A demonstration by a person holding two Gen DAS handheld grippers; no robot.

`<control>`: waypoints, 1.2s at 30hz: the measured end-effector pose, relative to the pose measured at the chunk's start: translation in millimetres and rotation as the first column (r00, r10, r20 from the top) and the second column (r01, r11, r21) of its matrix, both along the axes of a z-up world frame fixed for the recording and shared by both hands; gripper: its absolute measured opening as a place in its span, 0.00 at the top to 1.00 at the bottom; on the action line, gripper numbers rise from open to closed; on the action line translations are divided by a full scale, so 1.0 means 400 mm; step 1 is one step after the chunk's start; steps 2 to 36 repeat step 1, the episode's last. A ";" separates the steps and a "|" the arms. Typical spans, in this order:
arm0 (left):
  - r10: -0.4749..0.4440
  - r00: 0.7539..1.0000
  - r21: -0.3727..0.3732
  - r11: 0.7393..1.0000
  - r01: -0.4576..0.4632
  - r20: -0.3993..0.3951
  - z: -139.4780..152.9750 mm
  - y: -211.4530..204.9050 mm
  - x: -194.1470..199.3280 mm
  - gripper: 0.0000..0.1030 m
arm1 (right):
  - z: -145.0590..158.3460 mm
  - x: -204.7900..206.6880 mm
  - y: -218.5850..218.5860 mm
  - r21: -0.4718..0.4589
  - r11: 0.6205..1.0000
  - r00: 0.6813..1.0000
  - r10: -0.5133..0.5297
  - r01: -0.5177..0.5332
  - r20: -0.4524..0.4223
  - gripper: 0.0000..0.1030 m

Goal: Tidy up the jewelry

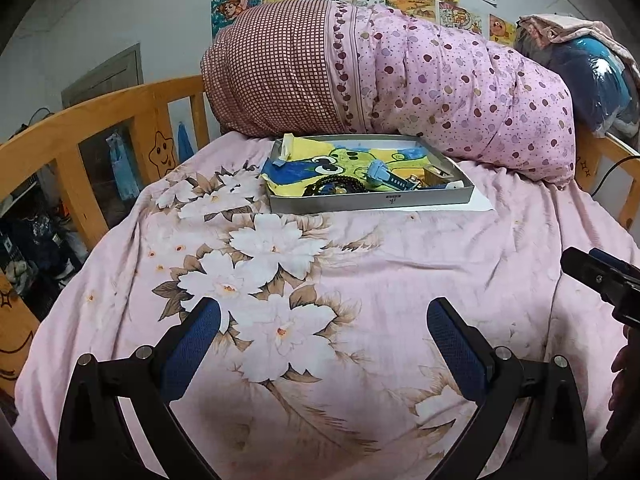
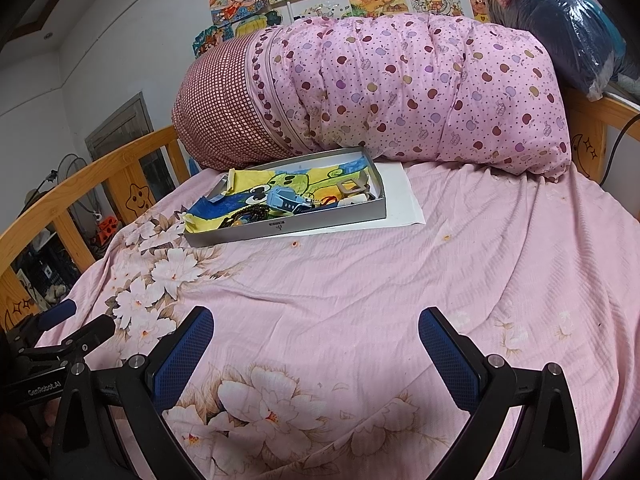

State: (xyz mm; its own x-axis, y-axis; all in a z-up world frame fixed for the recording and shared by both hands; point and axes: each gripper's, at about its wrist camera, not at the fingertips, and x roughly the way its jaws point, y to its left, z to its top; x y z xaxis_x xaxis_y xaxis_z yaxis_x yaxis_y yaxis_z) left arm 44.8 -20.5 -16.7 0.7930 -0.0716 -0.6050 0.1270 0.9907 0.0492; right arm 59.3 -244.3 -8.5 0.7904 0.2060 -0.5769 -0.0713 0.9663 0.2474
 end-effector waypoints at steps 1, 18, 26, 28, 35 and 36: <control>0.000 1.000 -0.003 1.000 0.000 -0.002 0.000 0.000 0.000 0.02 | -0.001 -0.002 0.002 0.000 1.000 1.000 0.000 0.000 -0.002 0.00; 0.000 1.000 -0.003 1.000 0.000 -0.002 0.000 0.000 0.000 0.02 | -0.001 -0.002 0.002 0.000 1.000 1.000 0.000 0.000 -0.002 0.00; 0.000 1.000 -0.003 1.000 0.000 -0.002 0.000 0.000 0.000 0.02 | -0.001 -0.002 0.002 0.000 1.000 1.000 0.000 0.000 -0.002 0.00; 0.000 1.000 -0.003 1.000 0.000 -0.002 0.000 0.000 0.000 0.02 | -0.001 -0.002 0.002 0.000 1.000 1.000 0.000 0.000 -0.002 0.00; 0.000 1.000 -0.003 1.000 0.000 -0.002 0.000 0.000 0.000 0.02 | -0.001 -0.002 0.002 0.000 1.000 1.000 0.000 0.000 -0.002 0.00; 0.000 1.000 -0.003 1.000 0.000 -0.002 0.000 0.000 0.000 0.02 | -0.001 -0.002 0.002 0.000 1.000 1.000 0.000 0.000 -0.002 0.00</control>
